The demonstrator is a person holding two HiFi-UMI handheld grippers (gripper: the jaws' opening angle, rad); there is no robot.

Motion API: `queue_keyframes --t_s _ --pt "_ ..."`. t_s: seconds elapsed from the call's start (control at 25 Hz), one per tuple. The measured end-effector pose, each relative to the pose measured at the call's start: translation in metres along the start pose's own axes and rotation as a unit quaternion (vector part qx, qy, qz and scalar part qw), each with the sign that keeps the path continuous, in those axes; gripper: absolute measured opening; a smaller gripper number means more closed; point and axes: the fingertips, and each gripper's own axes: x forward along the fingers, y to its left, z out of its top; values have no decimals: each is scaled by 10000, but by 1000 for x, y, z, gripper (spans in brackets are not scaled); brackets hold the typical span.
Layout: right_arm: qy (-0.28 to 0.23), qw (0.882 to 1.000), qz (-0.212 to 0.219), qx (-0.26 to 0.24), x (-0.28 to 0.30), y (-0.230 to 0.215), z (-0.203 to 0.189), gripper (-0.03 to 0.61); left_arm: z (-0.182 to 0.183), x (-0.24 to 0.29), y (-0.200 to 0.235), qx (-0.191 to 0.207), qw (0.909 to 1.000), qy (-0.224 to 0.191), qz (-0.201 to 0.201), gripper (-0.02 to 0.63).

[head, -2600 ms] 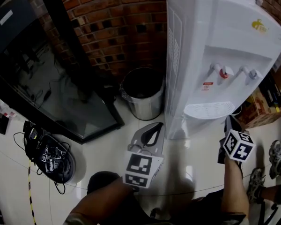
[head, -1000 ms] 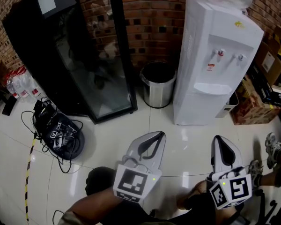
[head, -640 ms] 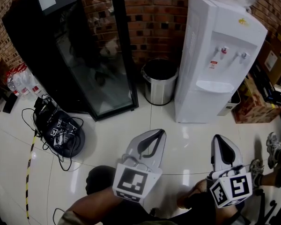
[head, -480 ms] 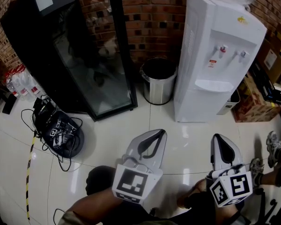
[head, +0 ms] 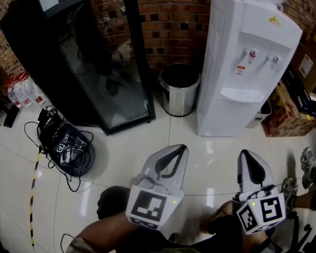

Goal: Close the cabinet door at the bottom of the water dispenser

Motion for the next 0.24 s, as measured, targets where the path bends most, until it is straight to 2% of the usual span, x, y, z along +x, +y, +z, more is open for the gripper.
queue_keyframes --t_s 0.24 --pt "35 10000 -10 -8 1 -1 -2 0 -1 1 0 -44 10000 3 20 0"
